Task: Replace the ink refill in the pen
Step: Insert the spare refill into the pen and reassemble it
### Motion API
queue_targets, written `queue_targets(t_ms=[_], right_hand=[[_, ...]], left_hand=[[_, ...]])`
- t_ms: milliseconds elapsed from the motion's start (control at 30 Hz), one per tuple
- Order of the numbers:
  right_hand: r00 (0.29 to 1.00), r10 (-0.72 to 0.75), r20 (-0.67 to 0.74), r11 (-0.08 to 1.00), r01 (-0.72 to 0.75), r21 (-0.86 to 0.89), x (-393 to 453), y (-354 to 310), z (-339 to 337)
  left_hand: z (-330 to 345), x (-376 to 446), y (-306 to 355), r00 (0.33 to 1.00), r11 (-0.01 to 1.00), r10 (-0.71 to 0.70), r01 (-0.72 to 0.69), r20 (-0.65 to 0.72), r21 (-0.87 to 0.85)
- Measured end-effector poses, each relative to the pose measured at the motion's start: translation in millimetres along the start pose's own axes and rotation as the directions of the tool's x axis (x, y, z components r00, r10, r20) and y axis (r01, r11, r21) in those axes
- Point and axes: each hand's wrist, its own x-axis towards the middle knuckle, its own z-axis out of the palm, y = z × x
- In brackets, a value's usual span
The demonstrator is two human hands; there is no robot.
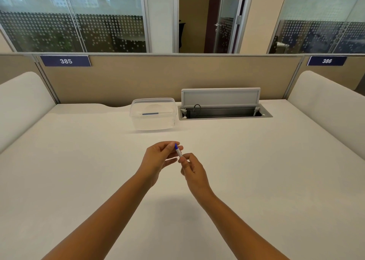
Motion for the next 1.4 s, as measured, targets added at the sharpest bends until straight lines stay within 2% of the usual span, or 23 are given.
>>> queue_targets(t_ms=[67, 167, 333, 500, 700, 867, 1033, 1133, 1300, 1367, 1400], right_hand=[[1.0, -0.008, 0.005, 0.999, 0.008, -0.033, -1.2, -1.2, 2.8], [1.0, -0.006, -0.004, 1.0, 0.006, 0.023, -4.2, -5.4, 8.7], [1.0, 0.004, -0.005, 0.992, -0.004, 0.123, -6.7, -11.1, 7.5], [0.997, 0.065, 0.049, 0.98, -0.073, 0.184, -6.6, -16.2, 3.9], [0.997, 0.082, -0.012, 0.99, -0.08, 0.112, -2.9, -18.7, 4.5], [0.998, 0.069, -0.008, 0.993, -0.068, 0.101, -1.0, -24.7, 1.6], [0.972, 0.217, 0.09, 0.953, -0.231, 0.198, -2.8, -33.5, 0.8], [0.955, 0.256, 0.152, 0.913, -0.291, 0.288, 0.2, -40.0, -0.6], [0.898, 0.315, 0.307, 0.74, -0.435, 0.513, 4.8, -44.9, -0.5], [0.9, 0.291, 0.326, 0.742, -0.427, 0.516, 6.8, -43.1, -1.4], [0.914, 0.259, 0.312, 0.778, -0.389, 0.493, 8.3, -41.4, -2.3]], left_hand=[[2.0, -0.3, 1.3, 0.998, 1.0, -0.003, 0.002, -0.058, -0.02], [6.3, -1.1, 1.6, 0.987, 0.996, -0.01, -0.005, -0.158, -0.094], [9.5, -1.2, 6.1, 0.994, 0.996, 0.024, -0.032, -0.104, -0.08], [5.6, -0.4, 7.3, 1.0, 0.997, 0.02, -0.018, 0.016, -0.069], [7.8, -0.4, 6.4, 0.993, 0.998, 0.008, -0.016, -0.118, -0.064], [5.6, -0.6, 11.0, 0.992, 0.998, 0.063, -0.065, -0.108, -0.01], [1.4, 2.3, 16.8, 0.997, 0.992, 0.077, -0.075, -0.025, 0.1], [-1.1, 4.2, 22.2, 0.996, 0.991, 0.082, -0.085, 0.038, 0.102], [-2.4, 4.5, 25.6, 0.992, 0.996, 0.074, -0.078, 0.103, 0.034], [-2.9, 4.3, 27.8, 0.991, 0.996, 0.077, -0.082, 0.105, 0.04], [-3.2, 4.2, 29.0, 0.991, 0.994, 0.087, -0.094, 0.099, 0.06]])
